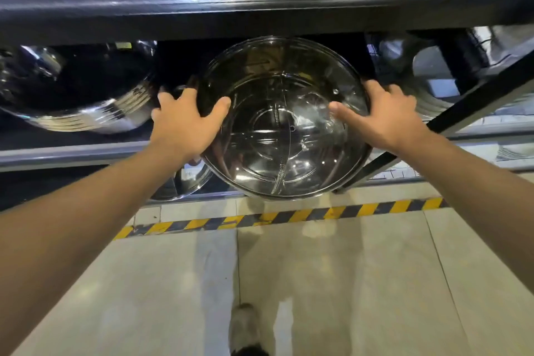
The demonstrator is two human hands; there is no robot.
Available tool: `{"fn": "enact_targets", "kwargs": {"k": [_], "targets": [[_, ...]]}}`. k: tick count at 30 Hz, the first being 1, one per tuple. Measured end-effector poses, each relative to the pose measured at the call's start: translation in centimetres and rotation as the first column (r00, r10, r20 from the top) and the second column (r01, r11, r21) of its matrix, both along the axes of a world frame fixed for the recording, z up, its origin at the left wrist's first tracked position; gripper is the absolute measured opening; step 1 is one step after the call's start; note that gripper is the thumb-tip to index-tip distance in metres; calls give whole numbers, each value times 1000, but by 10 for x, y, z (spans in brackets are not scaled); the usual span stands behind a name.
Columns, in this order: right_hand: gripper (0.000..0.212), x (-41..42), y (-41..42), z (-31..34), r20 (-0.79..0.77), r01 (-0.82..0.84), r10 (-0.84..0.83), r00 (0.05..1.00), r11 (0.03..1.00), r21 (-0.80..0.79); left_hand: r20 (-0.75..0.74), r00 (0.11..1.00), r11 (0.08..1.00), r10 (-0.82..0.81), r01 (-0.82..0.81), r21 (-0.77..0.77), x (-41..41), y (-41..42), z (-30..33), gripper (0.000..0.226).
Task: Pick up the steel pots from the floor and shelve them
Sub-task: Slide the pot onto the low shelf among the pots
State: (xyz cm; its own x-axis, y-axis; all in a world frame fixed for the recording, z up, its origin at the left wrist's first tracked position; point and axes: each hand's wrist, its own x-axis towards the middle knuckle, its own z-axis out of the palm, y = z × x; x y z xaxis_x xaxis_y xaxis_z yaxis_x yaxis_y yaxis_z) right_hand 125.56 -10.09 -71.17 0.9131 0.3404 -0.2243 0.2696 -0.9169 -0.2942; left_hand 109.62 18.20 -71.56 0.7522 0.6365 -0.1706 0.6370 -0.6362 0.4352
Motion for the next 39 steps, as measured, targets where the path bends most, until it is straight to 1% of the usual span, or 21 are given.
{"fn": "enact_targets", "kwargs": {"k": [2, 3, 5, 6, 8, 10, 11, 12, 14, 16, 18, 19, 21, 24, 26, 29, 31, 33, 36, 37, 39], "targets": [[120, 6, 2, 0, -21, -5, 4, 1000, 1000, -23, 60, 996, 995, -66, 70, -69, -11, -2, 1, 77], [119, 9, 3, 0, -36, -6, 5, 999, 1000, -28, 71, 993, 991, -95, 102, -91, -23, -9, 0, 82], [115, 14, 5, 2, -45, -7, 6, 999, 999, -33, 51, 988, 989, -144, 146, -34, -54, -31, -5, 96], [112, 16, 7, 3, -36, -21, 19, 999, 999, -46, 16, 986, 986, -166, 166, 4, -67, -42, -7, 104], [102, 18, 10, 7, -25, -63, 61, 998, 995, -80, -50, 977, 978, -208, 209, 22, -80, -57, -12, 117], [93, 13, 12, 11, -41, -78, 75, 996, 993, -83, -25, 971, 969, -237, 238, 65, -80, -59, -14, 124], [90, 8, 10, 14, -34, -63, 62, 998, 997, -42, 3, 974, 970, -229, 228, 85, -77, -58, -14, 124], [88, -1, 6, 16, -14, -44, 45, 999, 999, 32, 29, 976, 972, -216, 212, 100, -72, -58, -13, 123], [90, -36, -5, 21, 27, -15, 10, 1000, 986, 167, 55, 976, 971, -211, 203, 124, -66, -59, -12, 119], [102, -83, -16, 20, 9, 25, -27, 1000, 984, 179, 59, 975, 968, -216, 206, 142, -62, -61, -12, 117], [119, -119, -20, 15, -67, -12, 22, 998, 989, 146, 62, 974, 967, -218, 207, 150, -60, -63, -10, 117], [126, -126, -19, 10, -100, -51, 65, 993, 989, 140, 60, 973, 965, -222, 210, 159, -58, -63, -9, 117], [130, -119, -11, 3, -120, -80, 99, 988, 985, 154, 43, 972, 959, -233, 222, 173, -52, -61, -8, 119], [124, -97, 5, -5, -64, -69, 82, 995, 980, 186, 31, 970, 956, -241, 232, 180, -42, -55, -10, 119], [118, -84, 13, -11, -19, -72, 78, 997, 979, 191, 49, 971, 959, -233, 221, 178, -31, -52, -13, 114], [114, -63, 23, -17, 0, -77, 78, 997, 988, 137, 28, 984, 975, -177, 171, 138, -6, -49, -16, 107], [111, -45, 29, -20, -2, -70, 71, 997, 991, 111, -5, 986, 974, -164, 163, 156, 14, -46, -18, 101], [101, -28, 34, -24, 11, -78, 77, 997, 989, 129, -27, 983, 966, -184, 186, 179, 32, -43, -17, 95], [76, -2, 37, -31, 69, -103, 95, 993, 985, 135, -67, 971, 960, -230, 238, 146, 57, -36, -17, 92], [71, 6, 38, -33, 75, -111, 102, 992, 987, 115, -84, 968, 961, -238, 247, 126, 64, -36, -18, 94], [67, 18, 36, -38, 38, -117, 114, 993, 989, 86, -103, 965, 963, -240, 250, 98, 73, -40, -19, 98]]}}
